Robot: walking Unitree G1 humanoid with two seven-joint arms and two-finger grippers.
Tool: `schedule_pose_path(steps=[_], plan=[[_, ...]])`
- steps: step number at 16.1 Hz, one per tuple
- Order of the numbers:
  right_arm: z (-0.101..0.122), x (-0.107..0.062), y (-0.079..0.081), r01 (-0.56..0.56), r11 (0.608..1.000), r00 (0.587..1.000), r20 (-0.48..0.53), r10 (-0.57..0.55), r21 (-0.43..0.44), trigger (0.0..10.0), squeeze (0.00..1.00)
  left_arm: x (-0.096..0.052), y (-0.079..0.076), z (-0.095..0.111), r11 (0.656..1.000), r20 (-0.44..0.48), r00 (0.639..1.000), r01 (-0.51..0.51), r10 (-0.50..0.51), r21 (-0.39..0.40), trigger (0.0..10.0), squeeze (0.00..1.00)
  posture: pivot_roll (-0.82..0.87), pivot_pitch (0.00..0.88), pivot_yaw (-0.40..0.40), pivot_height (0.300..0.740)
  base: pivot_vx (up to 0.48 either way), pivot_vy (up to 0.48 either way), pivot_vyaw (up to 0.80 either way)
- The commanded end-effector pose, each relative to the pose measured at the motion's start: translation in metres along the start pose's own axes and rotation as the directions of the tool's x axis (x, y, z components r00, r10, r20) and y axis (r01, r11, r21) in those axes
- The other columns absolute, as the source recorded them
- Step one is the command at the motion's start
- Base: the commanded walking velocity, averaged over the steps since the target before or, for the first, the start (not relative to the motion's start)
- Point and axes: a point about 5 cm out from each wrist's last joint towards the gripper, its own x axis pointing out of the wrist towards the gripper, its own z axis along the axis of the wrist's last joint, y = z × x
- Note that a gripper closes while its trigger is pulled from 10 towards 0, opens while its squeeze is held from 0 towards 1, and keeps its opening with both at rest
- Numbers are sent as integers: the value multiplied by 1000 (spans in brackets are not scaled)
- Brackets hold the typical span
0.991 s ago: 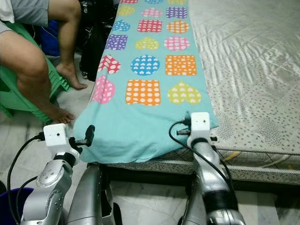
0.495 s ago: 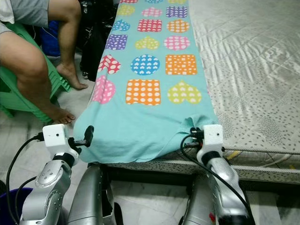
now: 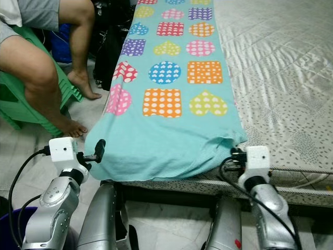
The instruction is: Clean up the room
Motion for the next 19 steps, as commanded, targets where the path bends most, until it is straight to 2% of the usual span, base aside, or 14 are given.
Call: schedule_pose_path(steps=[1, 4, 6, 9, 12, 13, 15, 18, 19], plan=[[-1, 0, -4, 4, 1000, 1000, -5, -4, -3, 0, 0, 0, 3, -2, 1000, -9, 1000, -6, 6, 13, 10000, 0, -43, 120, 86, 495, 0, 0, 0], [-5, -2, -23, 32, 999, 999, -11, -33, -25, 0, 0, 0, 4, -2, 1000, -7, 1000, -7, 7, 13, 10000, 0, -39, 117, 83, 495, 0, 0, 0], [-7, -8, -27, 35, 999, 999, -6, -35, -29, 0, 0, -1, 5, -2, 1000, -8, 1000, -8, 8, 13, 10000, 0, -42, 120, 84, 495, 0, 0, 0], [-8, -32, -26, 4, 1000, 1000, 28, -4, 6, 0, 0, -2, 5, -3, 1000, -11, 1000, -4, 4, 11, 10000, 0, -58, 123, 88, 495, 0, 0, 0], [-7, -47, -21, -43, 998, 998, 52, 41, 49, 0, 0, -1, 4, -3, 1000, -14, 1000, 5, -4, 9, 10000, 0, -73, 126, 90, 495, 0, 0, 0], [-9, -56, -14, -103, 992, 994, 49, 100, 70, 0, 0, 0, 3, -4, 1000, -17, 1000, 11, -10, 8, 10000, 0, -79, 126, 93, 495, 0, 0, 0], [-13, -64, -8, -164, 983, 986, 32, 162, 83, 0, 0, 1, 1, -5, 1000, -21, 1000, 19, -19, 7, 10000, 0, -83, 126, 94, 495, 0, 0, 0], [-24, -76, -10, -191, 981, 981, -29, 192, 26, 0, 0, 2, 0, -5, 1000, -22, 999, 24, -24, 7, 10000, 0, -85, 123, 96, 495, 0, 0, 0], [-26, -77, -12, -178, 984, 983, -43, 178, 17, 1373, 0, 2, 0, -5, 1000, -22, 999, 26, -26, 7, 10000, 0, -87, 123, 96, 495, 0, 0, 0]])
